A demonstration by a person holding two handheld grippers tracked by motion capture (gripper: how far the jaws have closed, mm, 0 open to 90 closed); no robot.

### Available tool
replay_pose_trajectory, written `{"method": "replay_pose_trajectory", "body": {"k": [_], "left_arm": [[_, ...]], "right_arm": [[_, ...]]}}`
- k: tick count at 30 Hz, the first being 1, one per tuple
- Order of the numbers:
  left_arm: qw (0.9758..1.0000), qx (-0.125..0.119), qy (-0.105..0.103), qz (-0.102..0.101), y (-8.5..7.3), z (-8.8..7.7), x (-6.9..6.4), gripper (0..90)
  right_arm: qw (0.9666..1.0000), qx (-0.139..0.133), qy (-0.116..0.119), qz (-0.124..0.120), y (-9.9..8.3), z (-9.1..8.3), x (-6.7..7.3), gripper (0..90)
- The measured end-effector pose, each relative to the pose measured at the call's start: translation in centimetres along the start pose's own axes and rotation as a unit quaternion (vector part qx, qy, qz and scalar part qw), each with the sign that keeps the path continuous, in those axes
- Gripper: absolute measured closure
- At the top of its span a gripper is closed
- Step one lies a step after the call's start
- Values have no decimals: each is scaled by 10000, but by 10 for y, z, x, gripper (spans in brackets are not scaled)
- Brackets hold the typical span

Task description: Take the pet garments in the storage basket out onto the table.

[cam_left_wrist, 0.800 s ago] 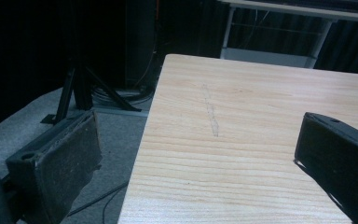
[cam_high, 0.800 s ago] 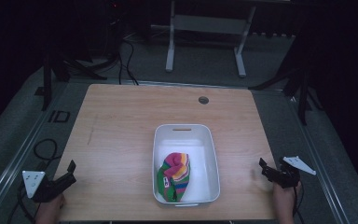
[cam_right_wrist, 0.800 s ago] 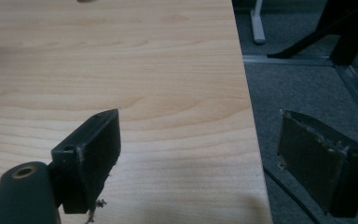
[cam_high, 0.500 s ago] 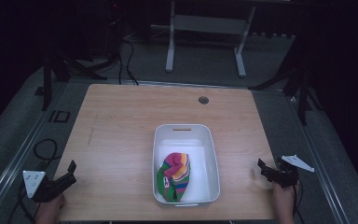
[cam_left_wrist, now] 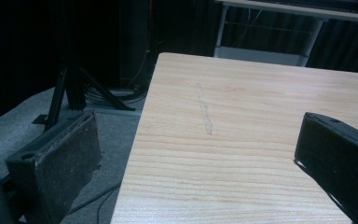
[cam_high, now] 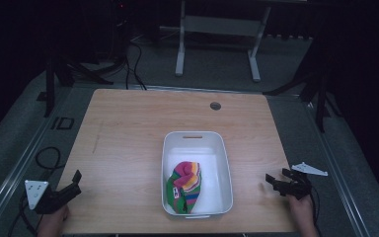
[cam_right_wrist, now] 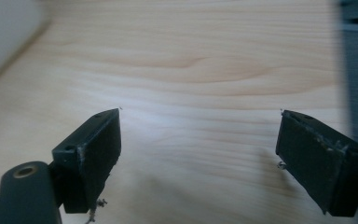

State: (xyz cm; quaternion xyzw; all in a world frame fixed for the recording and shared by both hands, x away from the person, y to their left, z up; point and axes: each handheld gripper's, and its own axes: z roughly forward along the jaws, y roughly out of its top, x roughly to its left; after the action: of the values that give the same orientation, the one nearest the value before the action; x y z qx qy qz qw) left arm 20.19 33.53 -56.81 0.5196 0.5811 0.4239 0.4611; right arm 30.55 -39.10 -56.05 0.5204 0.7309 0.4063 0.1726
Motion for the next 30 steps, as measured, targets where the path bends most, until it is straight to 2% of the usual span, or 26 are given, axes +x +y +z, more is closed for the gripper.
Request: {"method": "replay_pose_trajectory", "body": {"k": [2, 4, 8, 13, 17, 18, 19, 21, 24, 30], "left_arm": [[10000, 0, -12, 5, 0, 0, 0, 9], [10000, -5, -10, -5, 0, 0, 0, 10], [10000, 8, -6, 7, 0, 0, 0, 9], [10000, -4, -2, 18, 0, 0, -1, 9], [10000, -4, -5, 17, 0, 0, -1, 9], [10000, -4, -5, 17, 0, 0, -1, 9], [10000, -1, -8, 18, 0, 0, 0, 9], [10000, -7, -12, 12, 0, 0, -1, 9], [10000, -2, -17, 19, 0, 0, 0, 9], [10000, 1, -12, 22, 0, 0, 0, 9]], "right_arm": [[9995, 96, 237, -198, 1, 2, 2, 138], [9975, 248, 449, -478, 2, 5, 7, 138], [9899, 576, 703, -1090, 3, 10, 19, 140], [9796, 691, 1237, -1424, 10, 12, 32, 140], [9687, 745, 1642, -1703, 19, 14, 46, 140], [9687, 745, 1642, -1703, 19, 14, 46, 140], [9640, 743, 1734, -1874, 24, 14, 53, 140], [9612, 709, 1851, -1918, 31, 13, 59, 139], [9552, 644, 2040, -2044, 43, 8, 69, 136], [9411, 606, 2388, -2315, 70, -3, 97, 131]]}}
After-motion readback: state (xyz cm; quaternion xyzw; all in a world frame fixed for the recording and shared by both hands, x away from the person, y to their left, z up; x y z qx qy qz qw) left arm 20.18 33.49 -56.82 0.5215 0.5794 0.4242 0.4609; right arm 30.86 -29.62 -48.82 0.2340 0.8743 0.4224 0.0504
